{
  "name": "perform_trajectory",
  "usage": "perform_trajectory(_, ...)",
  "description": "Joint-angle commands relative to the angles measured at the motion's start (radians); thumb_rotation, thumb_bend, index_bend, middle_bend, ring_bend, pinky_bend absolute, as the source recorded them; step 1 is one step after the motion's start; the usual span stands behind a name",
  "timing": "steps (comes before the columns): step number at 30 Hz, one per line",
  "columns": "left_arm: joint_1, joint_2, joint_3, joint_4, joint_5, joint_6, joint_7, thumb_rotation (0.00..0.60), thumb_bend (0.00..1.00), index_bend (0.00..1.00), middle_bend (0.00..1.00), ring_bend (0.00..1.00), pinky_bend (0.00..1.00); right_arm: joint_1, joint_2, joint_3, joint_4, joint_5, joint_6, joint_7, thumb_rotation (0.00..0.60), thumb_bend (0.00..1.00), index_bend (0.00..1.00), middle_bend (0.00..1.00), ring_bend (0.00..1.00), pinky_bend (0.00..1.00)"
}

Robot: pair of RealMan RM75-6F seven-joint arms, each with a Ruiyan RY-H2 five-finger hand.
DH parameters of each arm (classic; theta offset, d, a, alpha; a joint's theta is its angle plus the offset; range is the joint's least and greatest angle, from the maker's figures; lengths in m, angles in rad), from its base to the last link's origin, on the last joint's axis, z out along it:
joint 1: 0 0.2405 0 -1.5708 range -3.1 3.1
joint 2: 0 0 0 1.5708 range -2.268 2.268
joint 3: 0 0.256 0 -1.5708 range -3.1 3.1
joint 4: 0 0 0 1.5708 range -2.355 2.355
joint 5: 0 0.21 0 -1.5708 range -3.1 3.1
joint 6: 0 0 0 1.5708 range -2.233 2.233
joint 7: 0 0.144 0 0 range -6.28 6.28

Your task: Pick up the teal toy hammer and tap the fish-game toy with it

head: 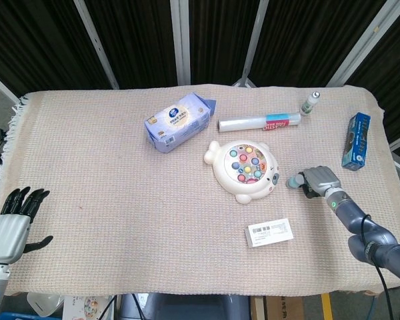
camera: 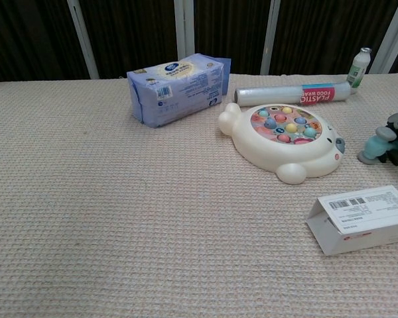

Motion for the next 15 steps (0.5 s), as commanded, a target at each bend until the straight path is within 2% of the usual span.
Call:
perform_trajectory(1,-0.001,-0.001,0.0,0.0,-0.001,-0.002,0.001,0.6,0.1,0.12,0.09,0.0,0.0,0.002,0.005,0.005,-0.001,0.0,-0.015,-0.004,0.6,0.79,0.33,0.39,0.15,0.17)
perform_trajectory(5,-0.003,-0.002,-0.001,0.0,-0.002,-0.005,0.001,0.6,0.1,0.12,0.09,0.0,0.0,0.005,0.011,0.012,-0.003,0.005,-0.034,-0.02,0.6,0.72,0.3,0.37,0.13,0.15)
perform_trajectory(9,-0.004,-0.003,-0.002,0.001,-0.003,-0.005,0.001,0.6,0.1,0.12,0.09,0.0,0.0,0.009,0.015,0.019,-0.006,0.017,-0.046,-0.038,0.6,0.6,0.3,0.37,0.12,0.14)
perform_trajectory(15,-0.004,-0.014,-0.006,-0.012,-0.012,-0.007,-0.01,0.6,0.1,0.12,0.09,0.0,0.0,0.013,0.017,0.027,-0.01,0.04,-0.062,-0.069,0.6,0.52,0.3,0.36,0.11,0.11)
